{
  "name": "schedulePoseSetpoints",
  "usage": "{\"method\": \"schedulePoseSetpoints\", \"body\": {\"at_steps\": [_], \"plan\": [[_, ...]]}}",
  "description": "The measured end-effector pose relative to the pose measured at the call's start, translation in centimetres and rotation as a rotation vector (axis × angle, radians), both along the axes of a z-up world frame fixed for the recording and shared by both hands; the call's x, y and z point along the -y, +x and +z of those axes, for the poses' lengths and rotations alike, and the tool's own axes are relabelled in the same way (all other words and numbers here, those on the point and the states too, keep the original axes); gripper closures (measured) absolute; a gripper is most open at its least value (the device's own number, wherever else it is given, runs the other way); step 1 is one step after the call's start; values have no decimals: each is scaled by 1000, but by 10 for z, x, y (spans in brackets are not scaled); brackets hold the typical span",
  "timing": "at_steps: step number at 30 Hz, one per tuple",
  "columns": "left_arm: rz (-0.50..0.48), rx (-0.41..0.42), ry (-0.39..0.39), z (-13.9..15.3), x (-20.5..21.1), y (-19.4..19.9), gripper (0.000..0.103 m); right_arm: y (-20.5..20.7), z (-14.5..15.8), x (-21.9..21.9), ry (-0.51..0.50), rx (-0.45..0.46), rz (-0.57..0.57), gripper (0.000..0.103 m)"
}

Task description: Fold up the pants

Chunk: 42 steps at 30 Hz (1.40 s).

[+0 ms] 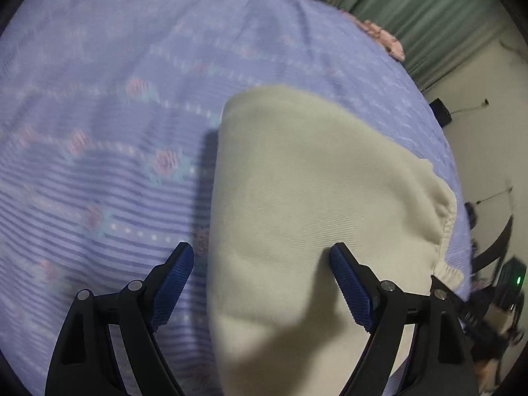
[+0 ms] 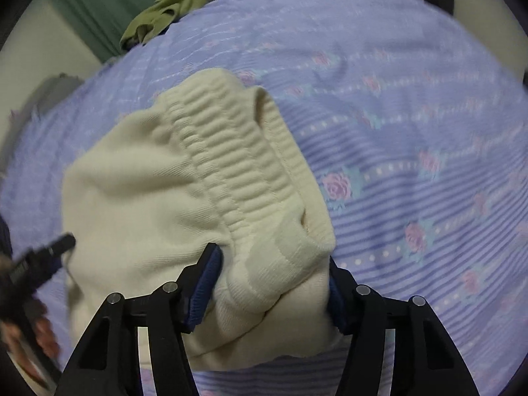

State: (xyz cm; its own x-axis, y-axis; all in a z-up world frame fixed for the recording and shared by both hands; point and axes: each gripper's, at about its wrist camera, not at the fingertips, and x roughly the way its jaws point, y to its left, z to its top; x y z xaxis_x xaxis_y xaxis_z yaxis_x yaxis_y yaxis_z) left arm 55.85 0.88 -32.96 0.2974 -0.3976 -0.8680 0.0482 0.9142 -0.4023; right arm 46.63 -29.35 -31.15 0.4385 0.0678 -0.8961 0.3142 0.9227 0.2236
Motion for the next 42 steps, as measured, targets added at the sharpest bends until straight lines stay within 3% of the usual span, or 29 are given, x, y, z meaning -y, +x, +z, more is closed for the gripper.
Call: {"method": "schedulePoseSetpoints", "body": {"at_steps": [3, 5, 7, 9, 12, 15, 20, 27, 35, 42], "plan": [[15, -55, -62, -13, 2, 1, 19, -2, 2, 0, -34, 4, -9, 45], [19, -70, -89, -10, 6, 0, 34, -2, 1, 3, -20, 9, -11, 45], [47, -67, -70, 0, 7, -3, 55, 0, 4, 6, 2, 2, -13, 48], [61, -56, -36, 10, 6, -7, 69, -6, 13, 7, 3, 9, -16, 54], [56, -3, -20, 36, 9, -18, 76, -10, 36, -3, -34, 51, 10, 61], [6, 82, -4, 68, 21, -32, 77, -19, 66, -16, -63, 111, 61, 65], [-83, 217, 98, 126, 37, -71, 77, -42, 111, -37, -83, 176, 135, 67], [-99, 257, 99, 184, -1, -141, 78, -107, 170, -61, -95, 244, 183, 67], [-110, 328, 176, 250, -48, -228, 78, -177, 233, -120, -135, 273, 300, 67], [-163, 390, 188, 293, -90, -260, 78, -223, 268, -165, -143, 338, 250, 67]]}}
